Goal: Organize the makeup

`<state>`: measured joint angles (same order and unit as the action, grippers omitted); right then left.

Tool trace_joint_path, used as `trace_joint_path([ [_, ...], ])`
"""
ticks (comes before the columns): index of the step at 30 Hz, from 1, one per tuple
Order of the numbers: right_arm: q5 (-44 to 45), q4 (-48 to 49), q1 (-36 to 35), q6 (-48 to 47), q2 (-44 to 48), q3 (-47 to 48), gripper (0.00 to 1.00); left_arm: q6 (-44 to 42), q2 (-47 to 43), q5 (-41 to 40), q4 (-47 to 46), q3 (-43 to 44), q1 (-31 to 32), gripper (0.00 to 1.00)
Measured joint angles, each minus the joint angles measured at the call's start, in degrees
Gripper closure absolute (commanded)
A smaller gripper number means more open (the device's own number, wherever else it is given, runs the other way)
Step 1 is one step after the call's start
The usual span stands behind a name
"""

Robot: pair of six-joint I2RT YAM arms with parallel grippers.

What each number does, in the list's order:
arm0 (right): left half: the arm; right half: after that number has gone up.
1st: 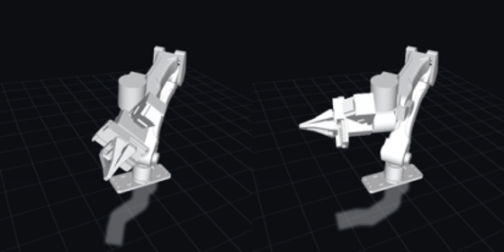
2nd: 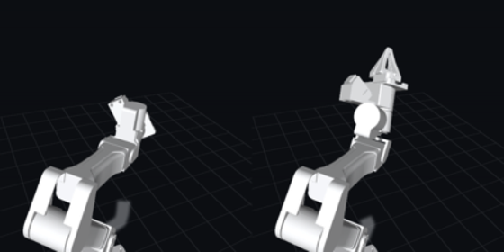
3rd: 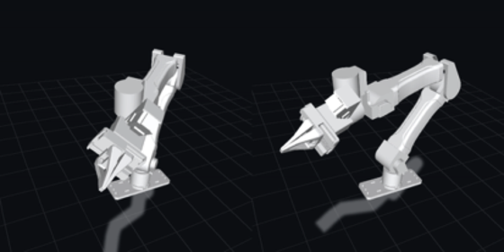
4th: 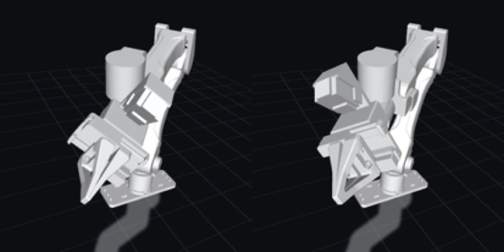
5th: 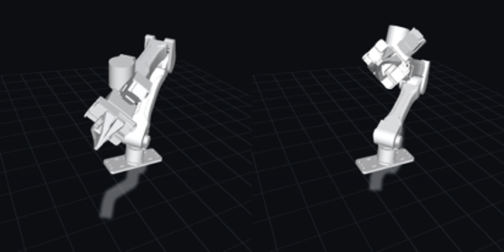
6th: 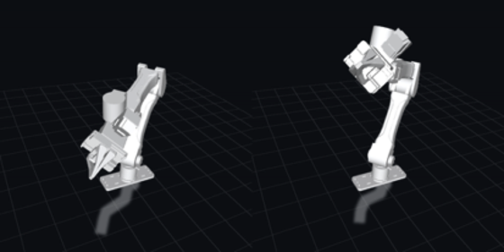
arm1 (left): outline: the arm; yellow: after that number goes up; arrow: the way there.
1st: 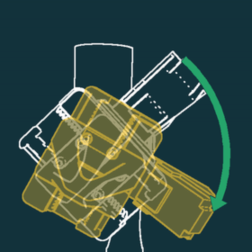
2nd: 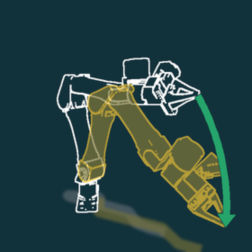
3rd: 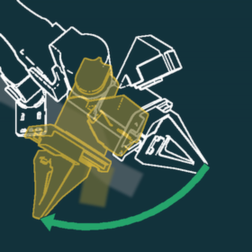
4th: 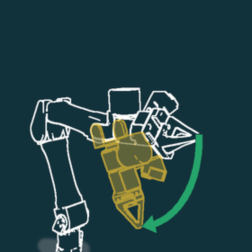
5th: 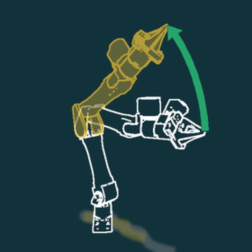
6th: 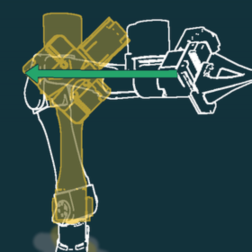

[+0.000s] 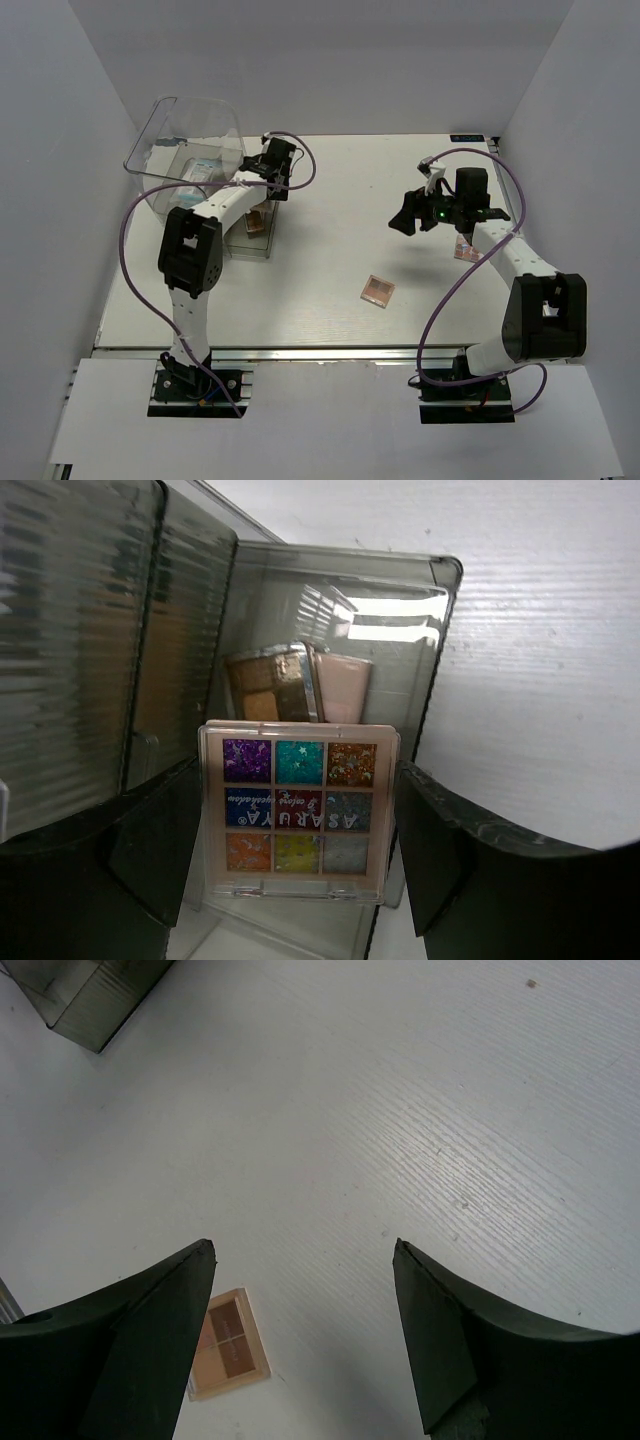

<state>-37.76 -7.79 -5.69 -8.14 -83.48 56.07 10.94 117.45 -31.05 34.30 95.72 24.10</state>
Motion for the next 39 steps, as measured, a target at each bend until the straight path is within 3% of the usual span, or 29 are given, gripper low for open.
trace_joint_path([
  [3,0.0,-0.7,0.0,-0.5,0.2,0.0,0.22,-0.4,1.6,-2.0,0.4,2.3,0.0,0.23],
  [6,0.0,-1.6,0.0,-1.5,0.4,0.0,0.22,-0.7,3.0,-3.0,0.5,3.9,0.0,0.14],
  [13,-0.6,-4.1,0.0,-4.5,0.4,0.1,0.22,-1.1,3.8,-3.0,1.2,5.2,-0.2,0.04],
  [17,-1.6,-6.0,0.0,-6.3,0.4,0.7,0.22,-0.9,3.9,-2.8,1.3,5.7,-0.2,0.11],
  [19,-3.1,-7.8,0.0,-9.0,0.4,1.5,0.29,-0.5,3.9,-2.0,1.4,6.1,-0.3,0.23],
  [20,-4.2,-9.4,0.0,-11.1,0.4,2.0,0.31,-0.1,3.8,-1.2,1.3,6.2,-0.3,0.45],
  [21,-5.8,-11.5,0.0,-14.1,0.4,2.7,0.39,0.6,3.7,0.1,1.1,6.3,-0.3,0.58],
  [23,-8.4,-18.1,-0.2,-22.4,-0.1,4.8,0.44,1.3,3.0,4.2,-0.1,5.7,-0.3,0.83],
  [25,-9.5,-24.9,-0.7,-32.7,-0.7,5.9,0.43,2.2,0.5,10.5,-2.4,2.7,-0.4,0.85],
  [29,-6.8,-32.5,-3.2,-44.9,-0.6,3.1,0.19,5.7,-9.2,21.4,-6.6,-7.4,-0.3,0.52],
  [30,-5.4,-32.6,-4.4,-45.7,-0.2,1.4,0.13,6.8,-12.2,23.2,-7.7,-9.9,-0.3,0.49],
  [35,4.5,-28.2,-14.8,-39.9,4.6,-9.6,0.11,10.8,-25.3,29.7,-12.5,-20.6,0.2,0.40],
  [39,16.1,-19.8,-26.0,-27.1,7.6,-14.7,0.11,13.2,-34.0,30.7,-14.4,-27.5,0.3,0.39],
])
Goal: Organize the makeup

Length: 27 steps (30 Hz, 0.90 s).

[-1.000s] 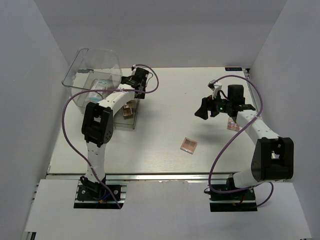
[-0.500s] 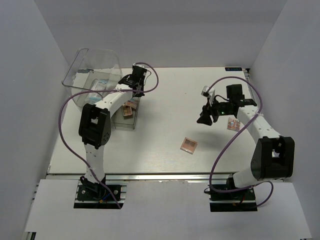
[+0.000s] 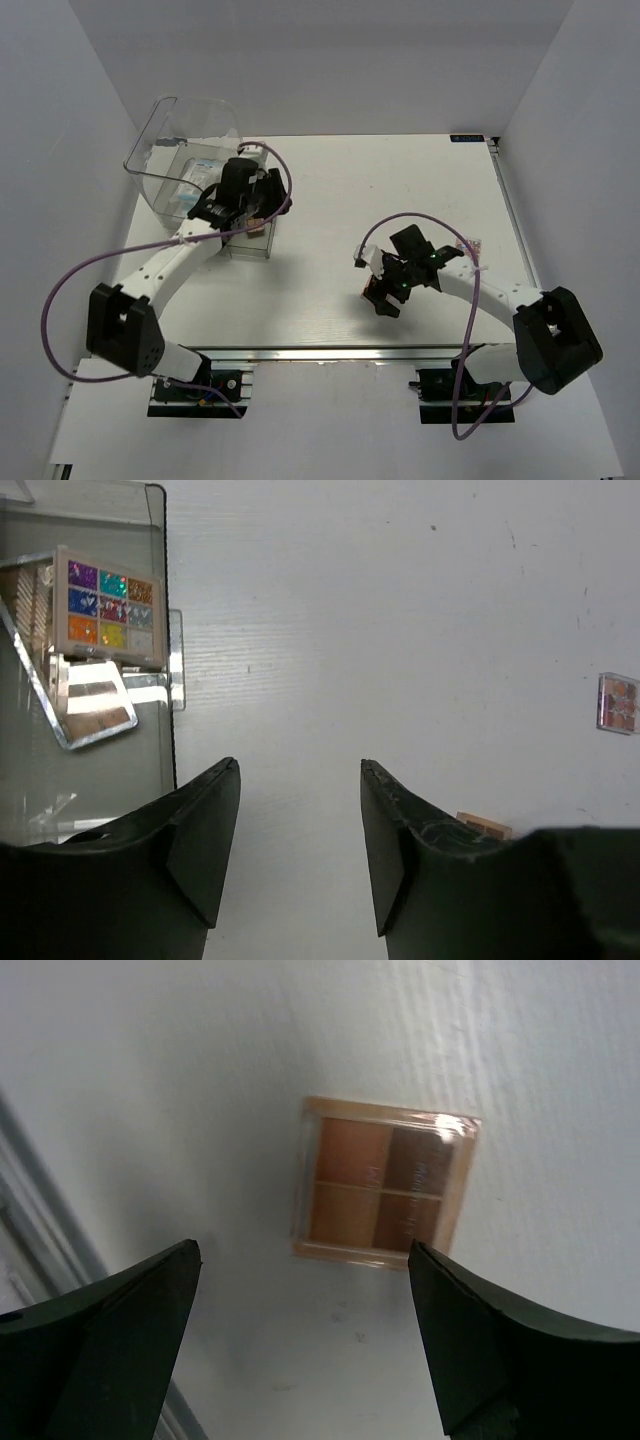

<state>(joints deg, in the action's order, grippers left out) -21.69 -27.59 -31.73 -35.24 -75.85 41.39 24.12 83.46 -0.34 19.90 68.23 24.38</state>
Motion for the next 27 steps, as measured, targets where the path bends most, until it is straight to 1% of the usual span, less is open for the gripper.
trace_joint_path([
  [2,6.1,3.2,-1.5,4.8,-0.6,-0.6,0.11,1.1,-3.8,-0.3,-0.6,-3.3,0.0,0.37],
  [5,14.5,7.2,-1.7,9.3,-3.3,-0.6,0.11,2.8,-9.2,-1.4,-0.8,-7.5,0.0,0.36],
  [9,18.4,9.3,-1.9,14.4,-7.3,2.4,0.11,4.8,-13.6,-2.9,-0.8,-11.0,0.0,0.35],
  [12,19.5,10.3,-2.6,16.7,-9.2,4.0,0.11,6.0,-15.5,-4.0,-0.6,-12.5,0.0,0.35],
  [17,19.3,11.1,-4.0,17.8,-10.0,4.6,0.12,6.9,-17.9,-5.4,0.4,-14.1,0.0,0.34],
  [27,13.7,7.9,-4.4,16.7,-10.0,3.0,0.12,7.8,-22.3,-6.7,2.5,-15.1,0.0,0.34],
])
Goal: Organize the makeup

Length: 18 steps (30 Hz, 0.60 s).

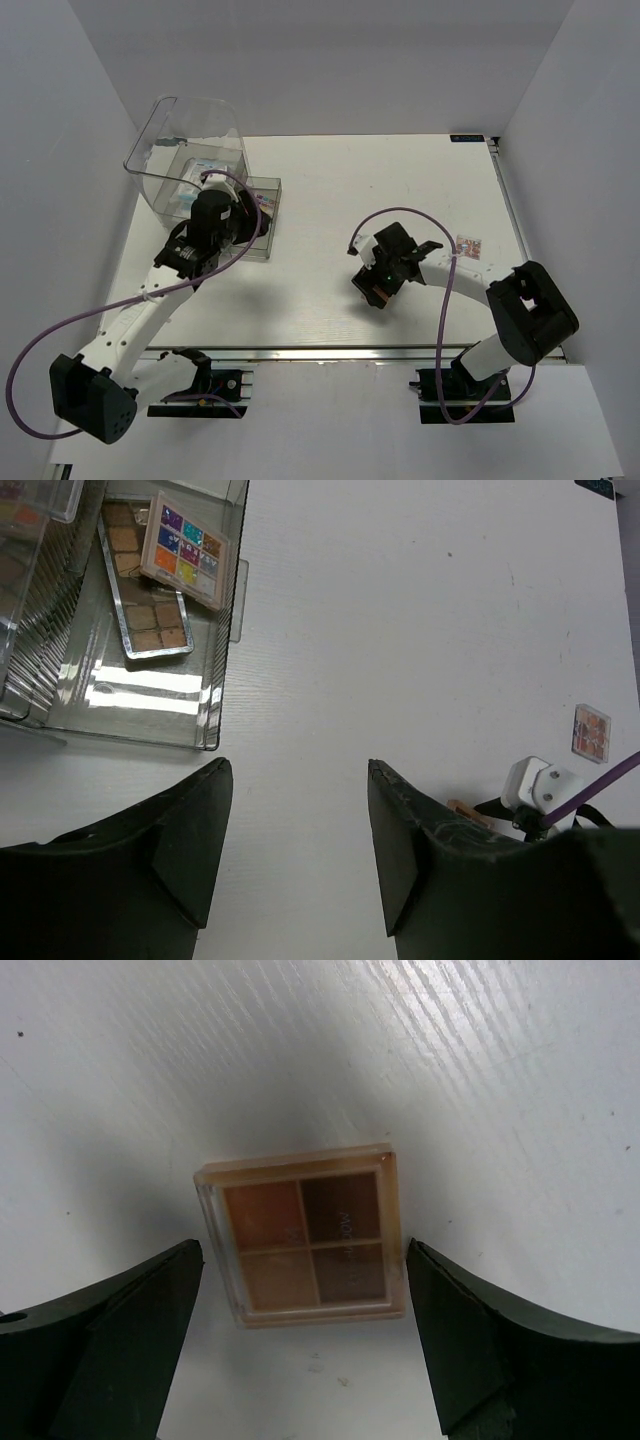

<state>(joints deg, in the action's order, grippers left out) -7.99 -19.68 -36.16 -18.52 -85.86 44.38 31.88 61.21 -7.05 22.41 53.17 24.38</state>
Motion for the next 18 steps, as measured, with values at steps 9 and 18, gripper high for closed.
trace_joint_path([
  [9,3.0,3.4,-2.0,-0.9,0.2,-1.4,0.64,0.6,-3.6,-0.1,0.3,-0.2,0.0,0.31],
  [18,-4.1,4.1,-2.4,-4.2,0.1,2.3,1.00,0.5,-5.5,0.5,-0.6,2.4,0.0,0.30],
])
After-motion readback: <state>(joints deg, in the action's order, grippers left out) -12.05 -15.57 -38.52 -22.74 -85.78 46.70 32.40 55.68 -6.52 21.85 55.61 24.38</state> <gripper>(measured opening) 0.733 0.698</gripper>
